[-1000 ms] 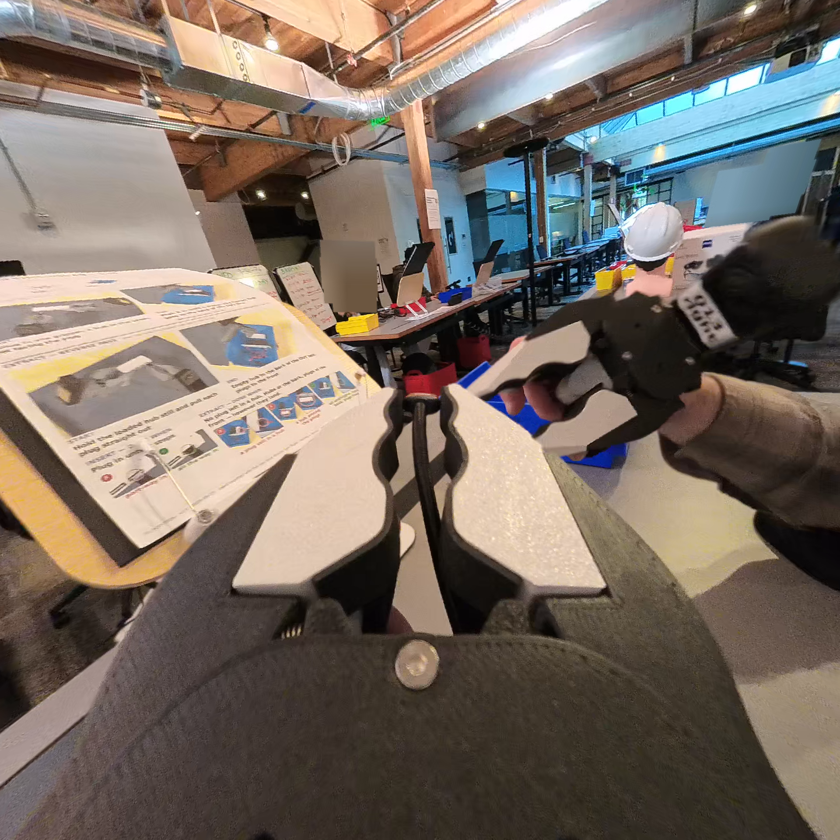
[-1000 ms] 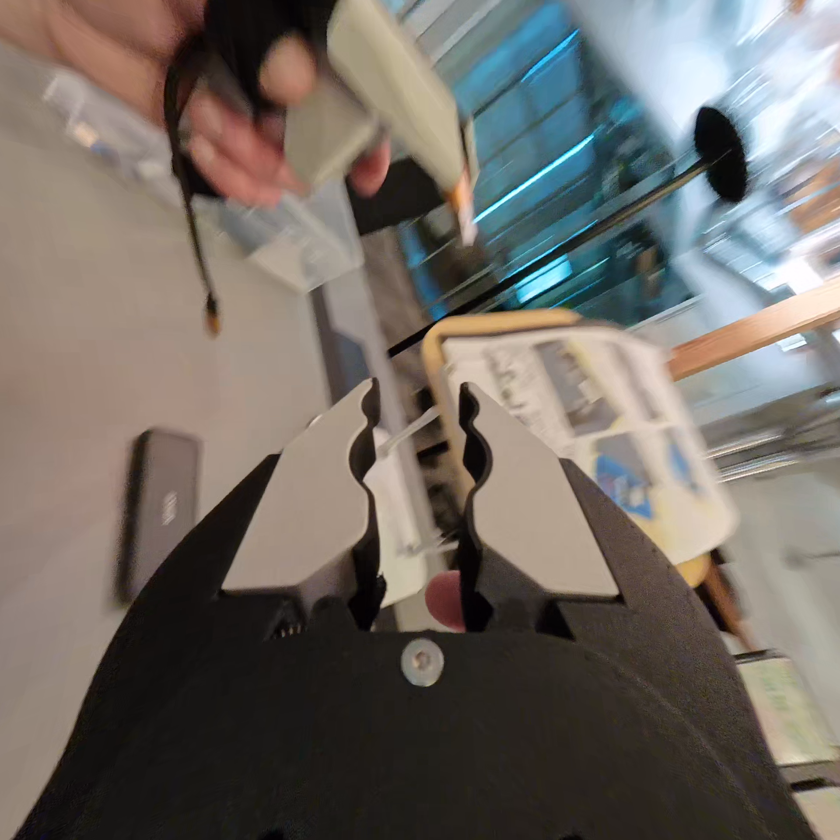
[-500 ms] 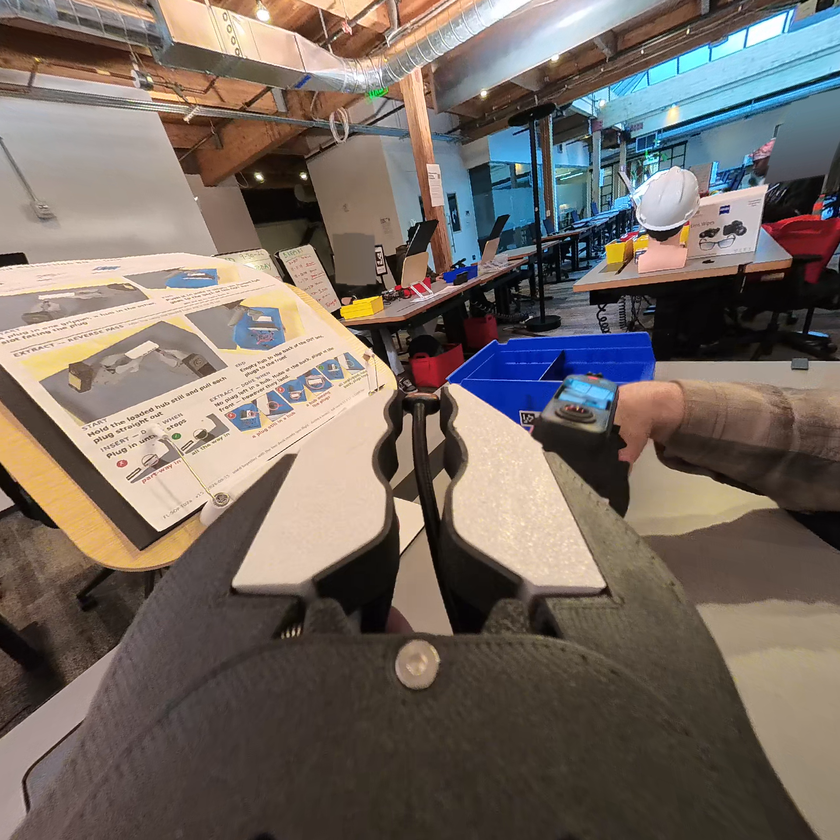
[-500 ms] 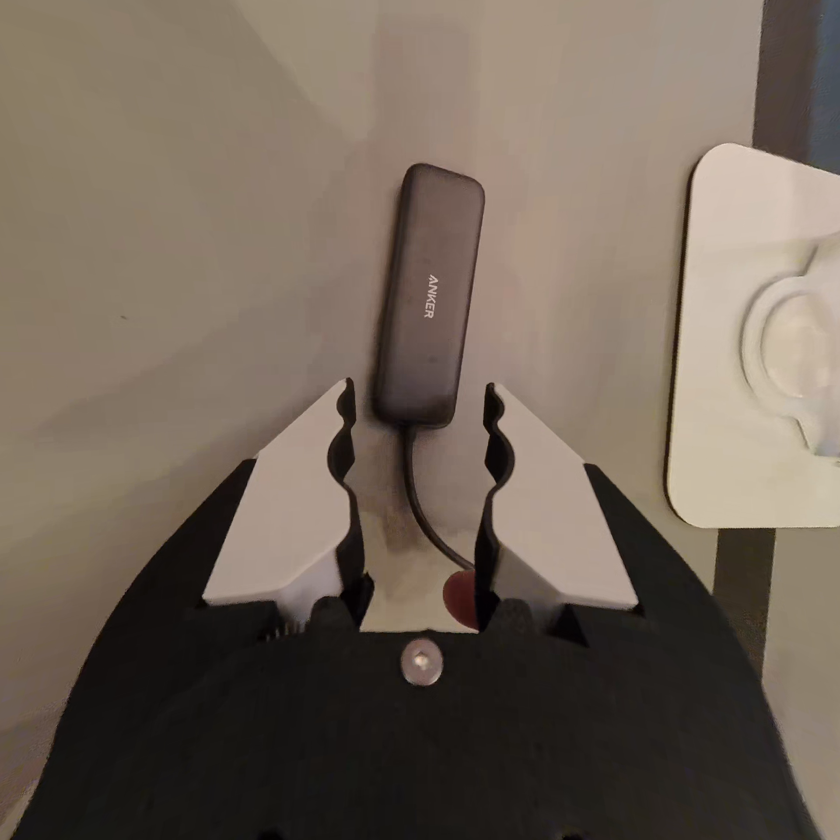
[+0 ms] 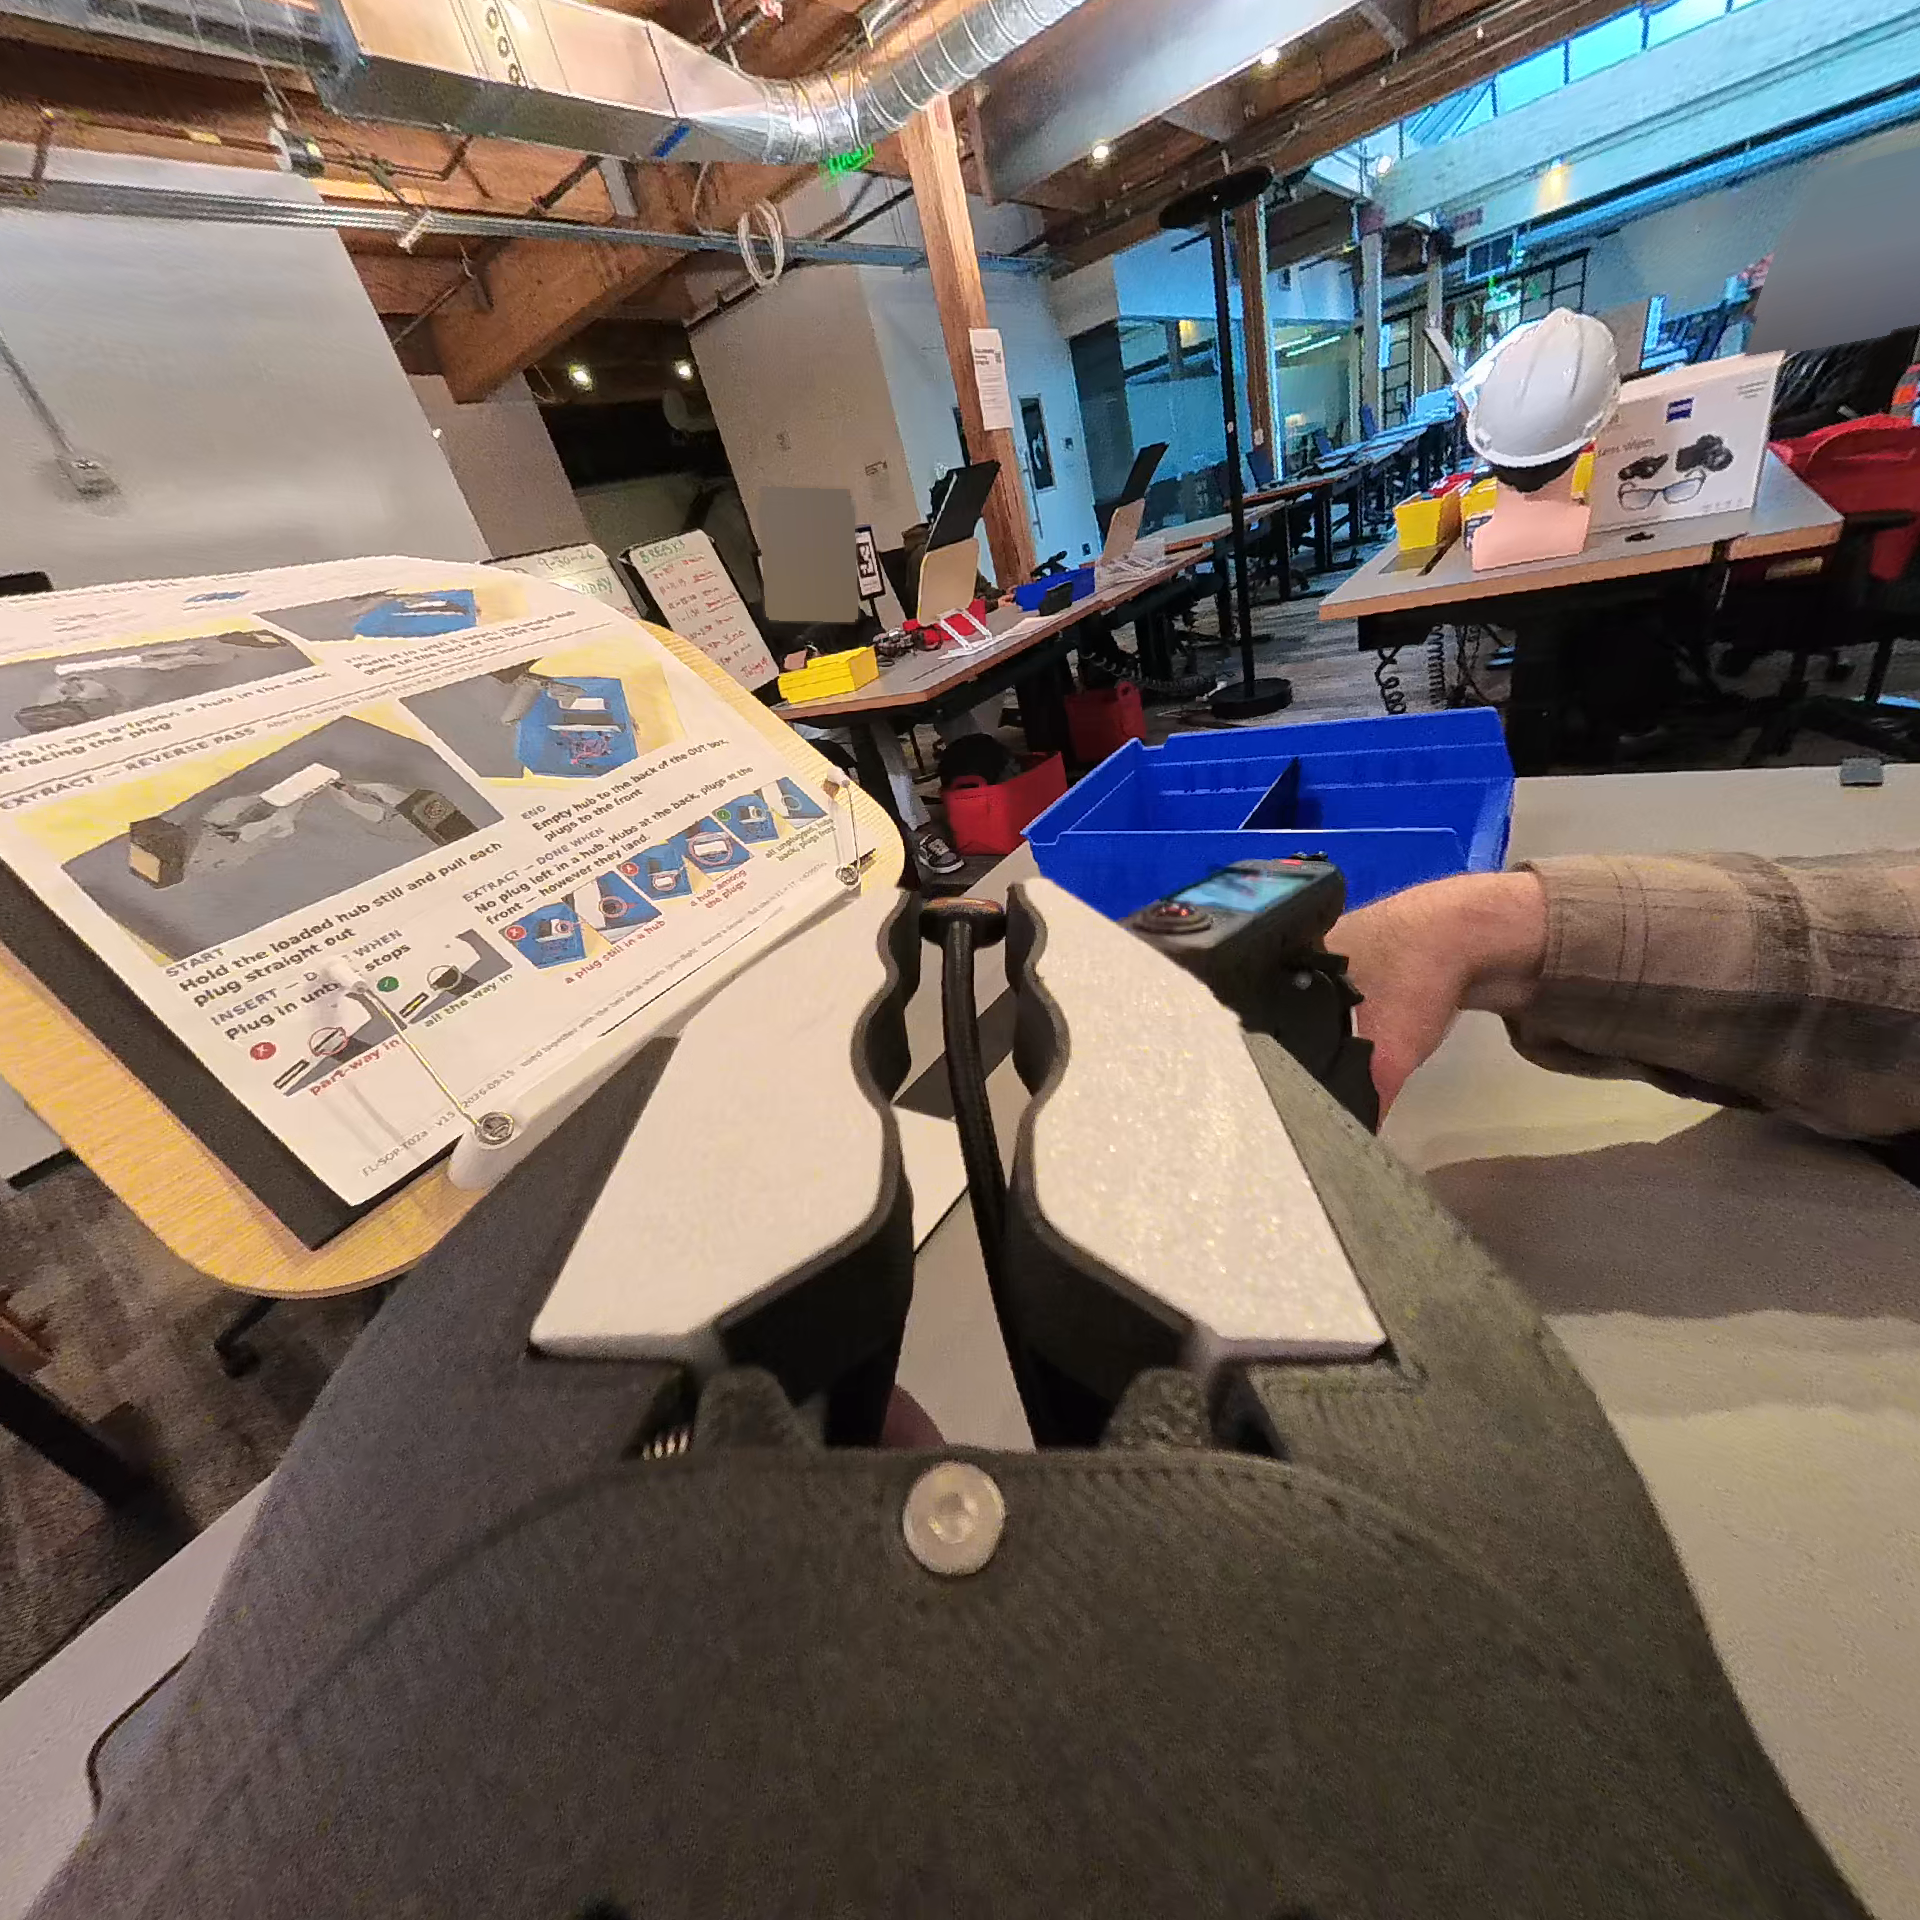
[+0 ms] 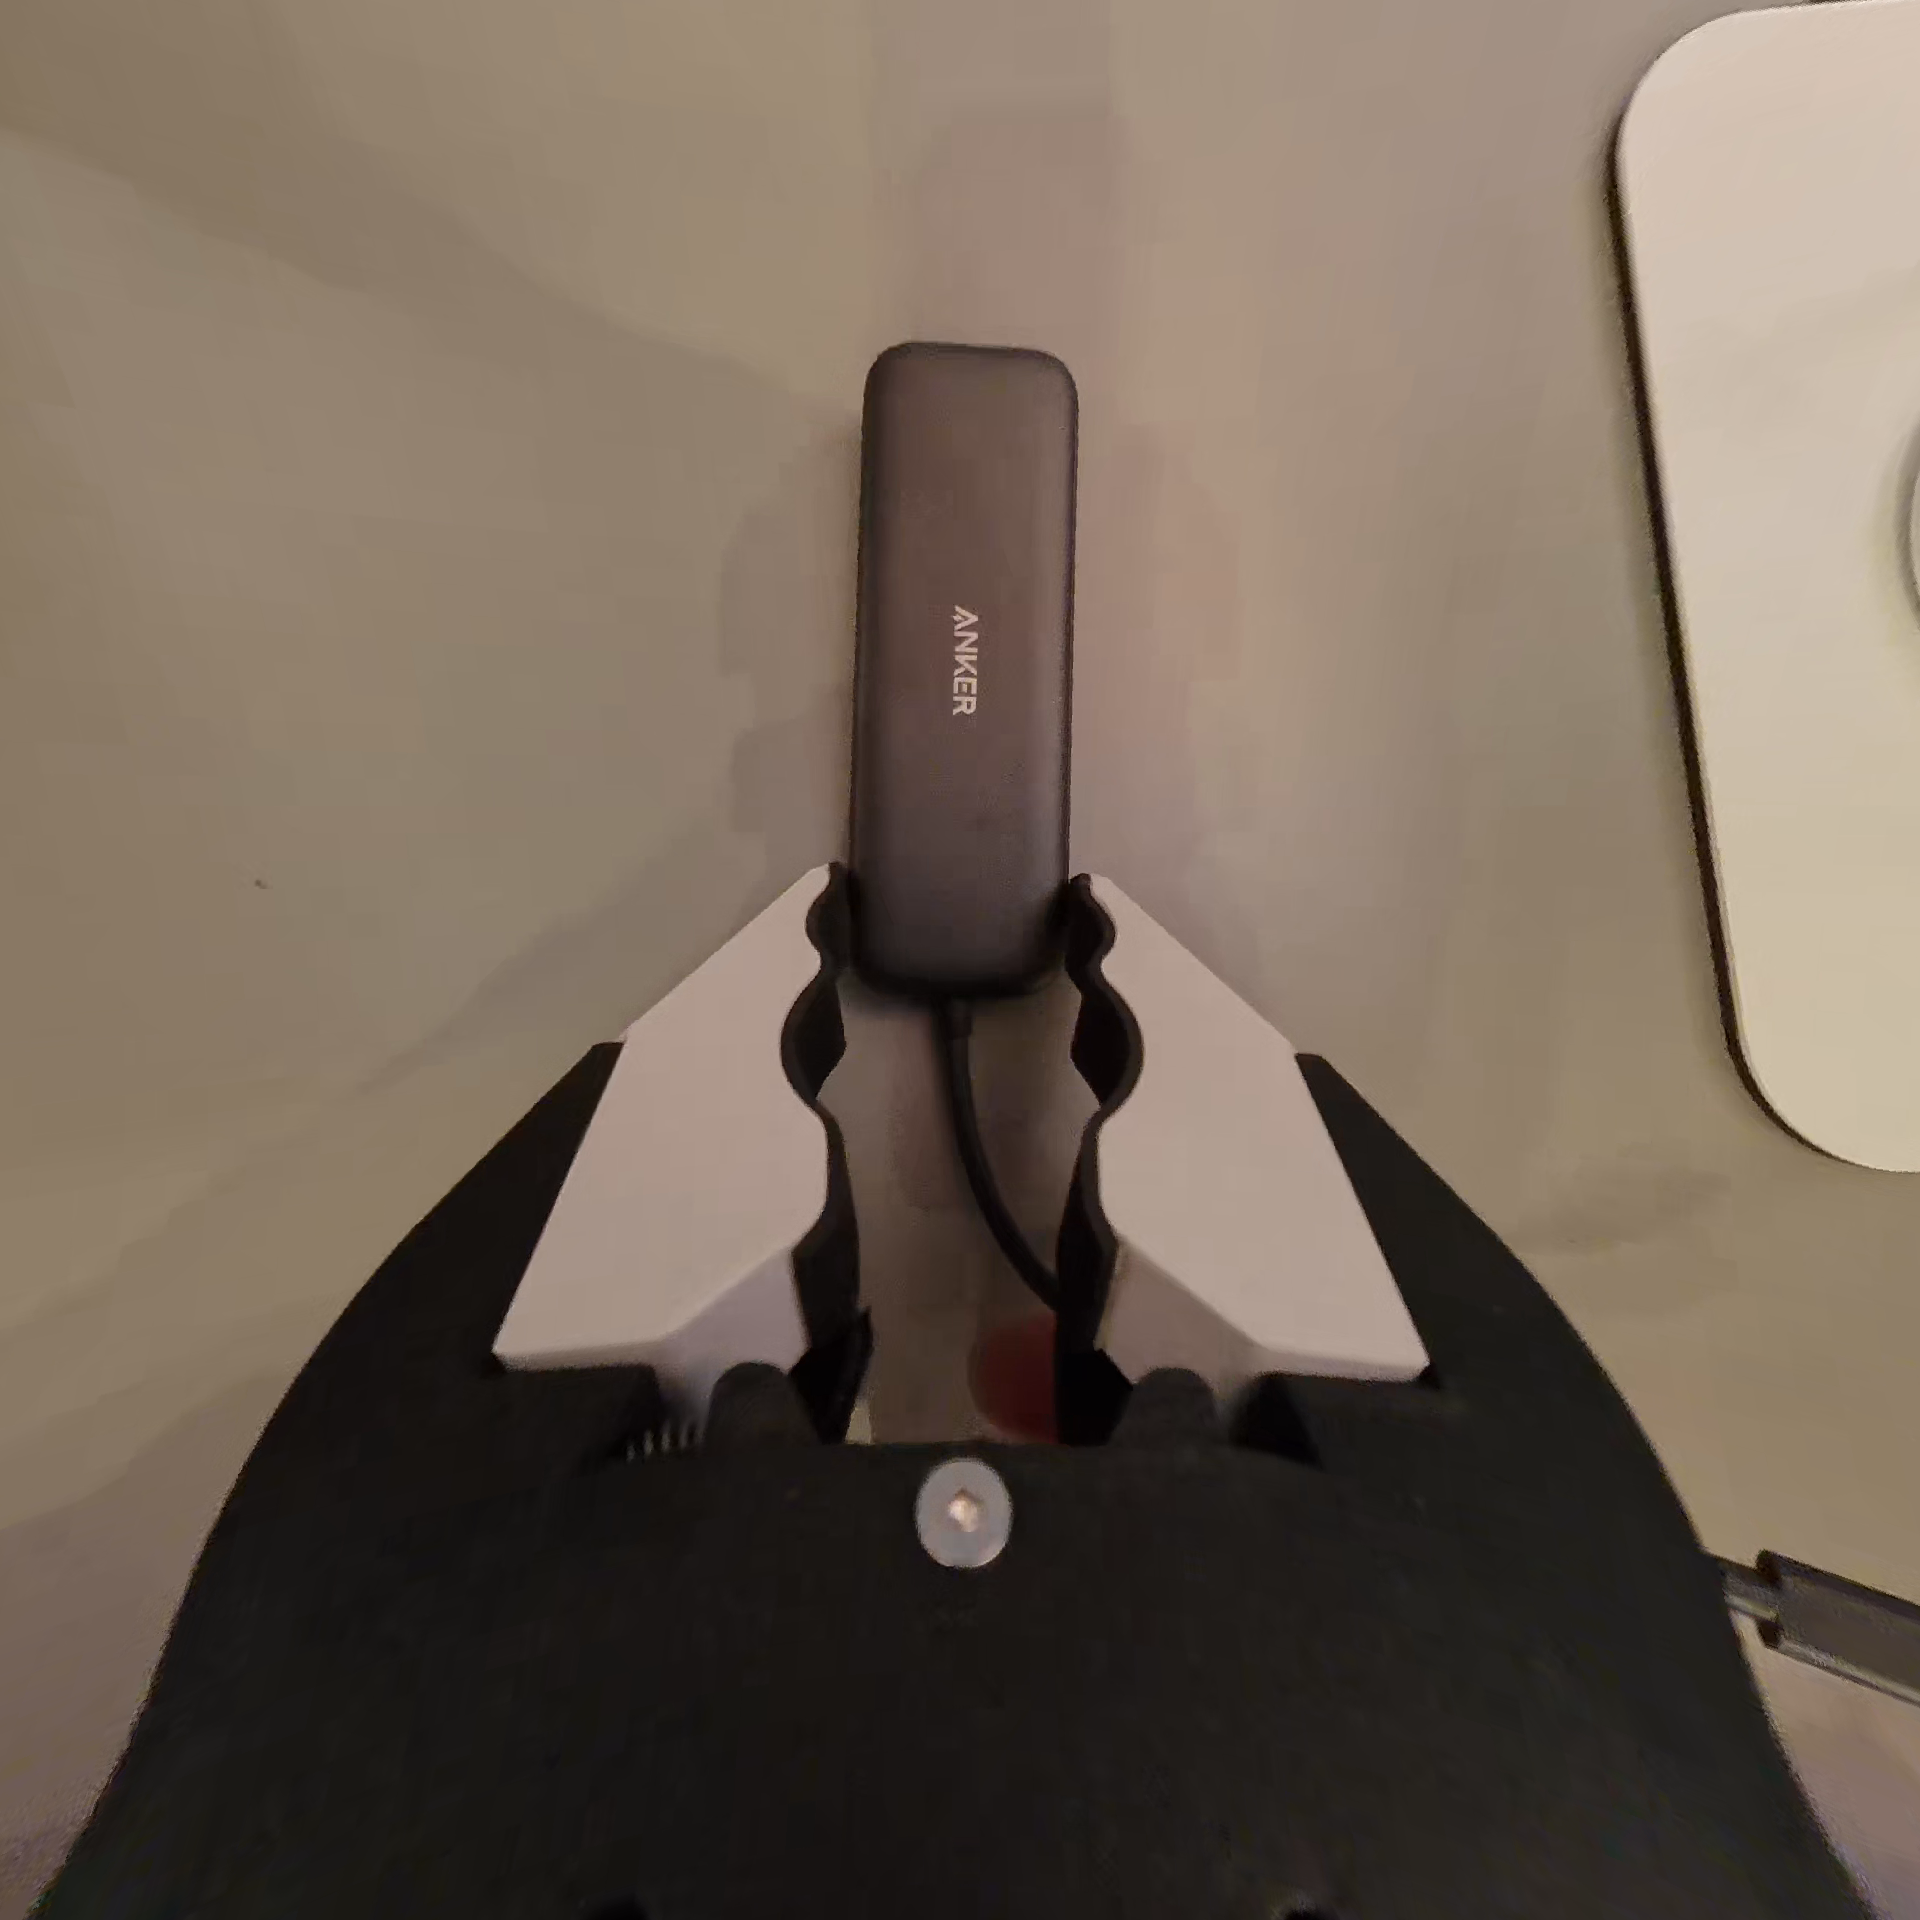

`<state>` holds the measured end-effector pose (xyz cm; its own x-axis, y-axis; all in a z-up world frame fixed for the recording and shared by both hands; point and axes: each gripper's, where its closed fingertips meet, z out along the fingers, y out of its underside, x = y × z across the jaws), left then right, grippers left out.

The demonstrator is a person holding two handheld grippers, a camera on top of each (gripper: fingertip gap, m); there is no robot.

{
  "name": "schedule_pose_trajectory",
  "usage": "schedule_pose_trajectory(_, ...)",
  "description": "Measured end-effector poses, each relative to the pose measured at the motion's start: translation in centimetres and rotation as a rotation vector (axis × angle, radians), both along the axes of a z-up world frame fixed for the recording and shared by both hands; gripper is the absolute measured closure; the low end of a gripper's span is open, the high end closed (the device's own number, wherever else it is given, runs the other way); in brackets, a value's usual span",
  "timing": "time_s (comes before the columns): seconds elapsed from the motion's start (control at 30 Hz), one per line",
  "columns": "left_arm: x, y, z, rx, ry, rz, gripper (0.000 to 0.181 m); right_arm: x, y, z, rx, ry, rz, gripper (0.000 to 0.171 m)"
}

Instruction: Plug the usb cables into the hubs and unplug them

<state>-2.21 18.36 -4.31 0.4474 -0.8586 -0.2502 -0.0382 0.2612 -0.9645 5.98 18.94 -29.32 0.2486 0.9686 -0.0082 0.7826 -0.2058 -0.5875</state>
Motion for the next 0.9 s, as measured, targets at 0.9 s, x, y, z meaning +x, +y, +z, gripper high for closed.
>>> schedule_pose_trajectory(0.9, 2.0, 3.1, -6.9, 0.014, 0.127, 0.145, 0.165, -0.3, 4.7, 11.1, -0.016, 0.548, -0.354, 0.132)
